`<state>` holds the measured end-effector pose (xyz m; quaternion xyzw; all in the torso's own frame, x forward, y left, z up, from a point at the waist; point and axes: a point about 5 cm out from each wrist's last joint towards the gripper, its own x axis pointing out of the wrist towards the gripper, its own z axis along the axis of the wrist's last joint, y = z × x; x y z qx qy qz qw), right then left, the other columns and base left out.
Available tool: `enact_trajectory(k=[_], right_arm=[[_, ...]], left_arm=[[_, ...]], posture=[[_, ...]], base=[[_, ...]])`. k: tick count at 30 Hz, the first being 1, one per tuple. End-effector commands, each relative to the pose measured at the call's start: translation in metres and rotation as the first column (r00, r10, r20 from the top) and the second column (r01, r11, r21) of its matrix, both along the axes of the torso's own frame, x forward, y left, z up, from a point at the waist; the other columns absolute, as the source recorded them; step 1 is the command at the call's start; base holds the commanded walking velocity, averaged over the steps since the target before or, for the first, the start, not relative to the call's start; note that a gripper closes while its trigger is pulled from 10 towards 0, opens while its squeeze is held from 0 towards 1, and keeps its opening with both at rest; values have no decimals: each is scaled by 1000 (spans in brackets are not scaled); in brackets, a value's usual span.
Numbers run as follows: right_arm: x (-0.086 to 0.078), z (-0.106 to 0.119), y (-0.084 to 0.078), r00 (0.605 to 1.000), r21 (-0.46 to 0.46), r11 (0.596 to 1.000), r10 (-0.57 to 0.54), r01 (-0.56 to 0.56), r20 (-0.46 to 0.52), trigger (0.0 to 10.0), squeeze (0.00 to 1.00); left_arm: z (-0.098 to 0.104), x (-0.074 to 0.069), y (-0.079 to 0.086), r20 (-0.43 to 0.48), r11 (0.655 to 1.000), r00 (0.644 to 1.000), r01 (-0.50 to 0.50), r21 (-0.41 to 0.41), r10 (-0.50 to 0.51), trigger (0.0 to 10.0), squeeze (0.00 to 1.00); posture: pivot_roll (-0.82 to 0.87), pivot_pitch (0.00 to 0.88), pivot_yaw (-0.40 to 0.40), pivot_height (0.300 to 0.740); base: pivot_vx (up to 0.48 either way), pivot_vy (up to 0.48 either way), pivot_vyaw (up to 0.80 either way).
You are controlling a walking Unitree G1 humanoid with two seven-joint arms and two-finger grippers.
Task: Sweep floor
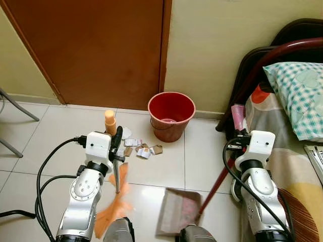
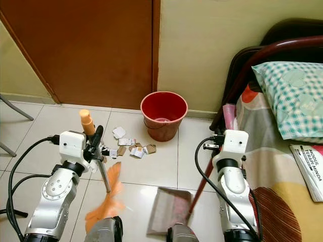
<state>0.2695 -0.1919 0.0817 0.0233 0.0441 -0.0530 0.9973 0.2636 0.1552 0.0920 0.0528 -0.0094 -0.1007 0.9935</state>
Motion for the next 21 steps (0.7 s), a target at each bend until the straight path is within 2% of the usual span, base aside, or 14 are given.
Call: enact_trajectory(k=[1,2,4,7,9,11,13,14,16,18,20,21], right_arm=[[-4,-3,-1,999,1,1000,-3,3,-36,10000,0],[-10,-11,-1,994,7,1000,0,0,-107,10000,0],[-16,-17,-1,986,-1,1000,8,-8,-165,10000,0],[-20,-21,-3,978,-13,1000,7,-10,-208,10000,0],[-33,-33,-10,939,-33,999,-14,3,-343,10000,0],[-34,-34,-10,935,-42,999,-17,3,-355,10000,0],[-43,-35,-13,918,-22,1000,-22,14,-397,10000,0],[-50,-35,-14,907,-28,1000,-20,9,-421,10000,0],[-86,-33,-19,863,-31,999,-7,-10,-505,10000,0],[-103,-29,-20,844,-18,1000,5,-17,-536,10000,0],[-113,-27,-20,831,-2,1000,24,-30,-555,10000,0],[-130,-26,-22,805,9,999,35,-36,-592,10000,0]], left_arm=[[-2,-3,-2,-18,1000,1000,9,-23,-9,10000,0],[-1,-3,0,-19,1000,1000,5,-19,-5,10000,0],[-2,-3,1,-22,1000,1000,1,-18,-1,10000,0],[-2,-2,2,-23,1000,1000,-1,-17,0,10000,0],[-1,-1,1,-25,1000,1000,0,-17,-1,10000,0],[-1,-1,0,-25,1000,1000,1,-17,-1,10000,0],[-1,-1,0,-26,1000,1000,1,-18,-1,10000,0],[-1,-1,1,-26,1000,1000,1,-18,-1,10000,0],[-1,-2,3,-29,1000,1000,-3,-13,2,10000,0],[-1,-2,5,-32,1000,999,-4,-10,4,10000,0],[-1,-3,6,-34,1000,999,-6,-8,5,10000,0],[-2,-3,7,-37,1000,999,-7,-6,6,10000,0]], posture=[[13,95,-34,740],[13,99,-33,740],[10,99,-32,740],[5,100,-32,740],[-2,101,-37,740],[-2,101,-37,740],[-2,101,-37,740],[-9,105,-39,740],[-15,114,-45,740],[-22,118,-49,740],[-25,121,-49,740],[-37,125,-53,740]], base=[[0,0,0],[0,0,0],[0,0,0],[0,0,0],[0,0,0],[0,0,0],[0,0,0],[0,0,0],[0,0,0],[0,0,0],[0,0,0],[0,0,0]])
